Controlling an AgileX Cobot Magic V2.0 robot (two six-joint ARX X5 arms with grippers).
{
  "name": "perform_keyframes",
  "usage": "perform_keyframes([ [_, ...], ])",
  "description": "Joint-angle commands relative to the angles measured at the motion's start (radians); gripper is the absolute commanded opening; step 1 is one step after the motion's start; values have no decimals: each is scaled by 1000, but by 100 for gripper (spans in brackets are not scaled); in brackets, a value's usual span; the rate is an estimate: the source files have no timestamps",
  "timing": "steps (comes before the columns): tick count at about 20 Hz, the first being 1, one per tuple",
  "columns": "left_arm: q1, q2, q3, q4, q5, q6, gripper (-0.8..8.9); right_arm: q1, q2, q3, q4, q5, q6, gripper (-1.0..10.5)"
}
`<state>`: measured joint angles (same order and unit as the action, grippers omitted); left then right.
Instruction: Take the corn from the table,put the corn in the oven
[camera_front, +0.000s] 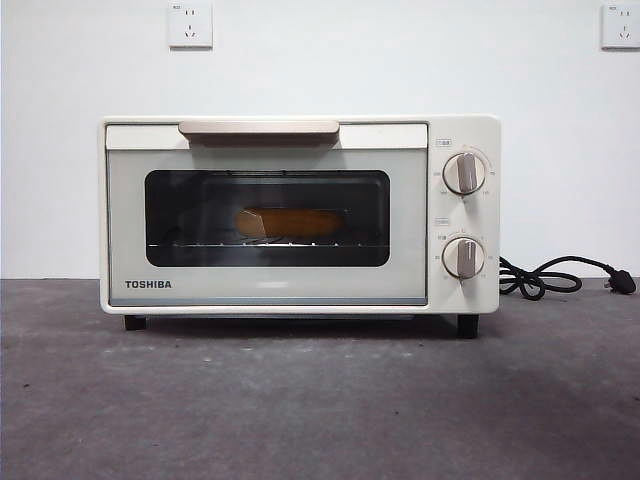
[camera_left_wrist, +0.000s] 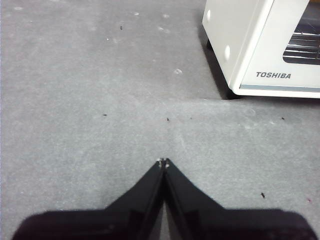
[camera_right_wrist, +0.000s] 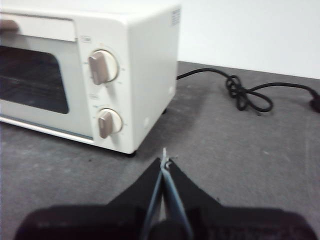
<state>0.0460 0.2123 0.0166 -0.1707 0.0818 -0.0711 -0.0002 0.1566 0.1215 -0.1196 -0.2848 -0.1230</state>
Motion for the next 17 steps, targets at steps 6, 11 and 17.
perform_keyframes([
  [6,3,0,-6,11,0,13,-4,7,-148,-93,-96,92,65,1],
  [11,3,0,-6,10,0,13,-4,7,-149,-93,-98,192,49,1],
  [17,3,0,-6,10,0,13,-4,8,-148,-93,-98,173,151,1],
])
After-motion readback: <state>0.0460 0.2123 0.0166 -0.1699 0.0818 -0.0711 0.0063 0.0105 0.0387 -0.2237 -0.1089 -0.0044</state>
